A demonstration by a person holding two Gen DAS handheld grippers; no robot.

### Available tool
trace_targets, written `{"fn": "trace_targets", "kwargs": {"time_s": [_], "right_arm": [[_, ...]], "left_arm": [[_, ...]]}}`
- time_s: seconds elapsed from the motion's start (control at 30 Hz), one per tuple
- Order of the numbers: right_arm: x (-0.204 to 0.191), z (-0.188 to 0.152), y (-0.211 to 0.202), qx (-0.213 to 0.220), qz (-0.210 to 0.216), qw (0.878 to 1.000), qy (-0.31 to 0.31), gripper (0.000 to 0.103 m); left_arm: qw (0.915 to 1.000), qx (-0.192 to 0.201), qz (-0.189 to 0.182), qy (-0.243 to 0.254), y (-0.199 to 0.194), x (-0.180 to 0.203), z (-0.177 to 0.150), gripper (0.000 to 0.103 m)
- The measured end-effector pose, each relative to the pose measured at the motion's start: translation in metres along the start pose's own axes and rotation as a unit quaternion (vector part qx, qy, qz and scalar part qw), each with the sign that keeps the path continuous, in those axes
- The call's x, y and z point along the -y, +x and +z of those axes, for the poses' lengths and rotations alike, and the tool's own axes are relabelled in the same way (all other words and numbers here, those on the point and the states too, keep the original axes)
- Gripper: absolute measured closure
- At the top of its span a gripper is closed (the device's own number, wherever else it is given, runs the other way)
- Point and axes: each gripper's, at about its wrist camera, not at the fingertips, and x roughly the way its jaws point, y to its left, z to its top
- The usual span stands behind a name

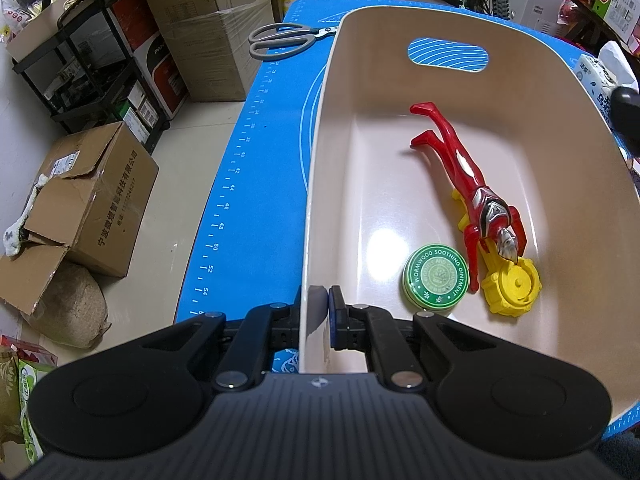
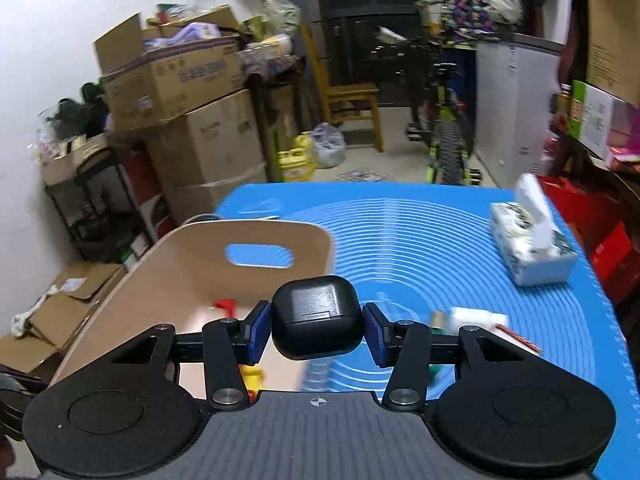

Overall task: Organize rigid objects
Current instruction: 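Carry the black earbud case with the right tool and drop it into the bin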

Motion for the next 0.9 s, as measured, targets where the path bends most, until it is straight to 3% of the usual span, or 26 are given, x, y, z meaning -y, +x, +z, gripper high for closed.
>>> {"fn": "trace_targets", "kwargs": {"time_s": [0.3,0.63,0.77,0.9], "right_arm": [[-0.059,-0.014,0.038,-0.092,0.053,0.993,-0.046,0.049],[-0.087,-0.025,0.065,-0.181,0.034,0.977,-0.104,0.049],[-0.087,-0.024,0.066,-0.191,0.037,0.975,-0.104,0.049],[-0.083,-0.022,0.061,-0.187,0.045,0.977,-0.094,0.042]], "left_arm": [[1.0000,0.000,0.000,0.001,0.000,0.000,0.001,0.092],[1.0000,0.000,0.002,0.004,0.001,0.002,0.001,0.092],[1.0000,0.000,0.002,0.004,0.001,0.002,0.001,0.092],[1.0000,-0.001,0.001,0.003,0.002,0.001,0.001,0.092]]}}
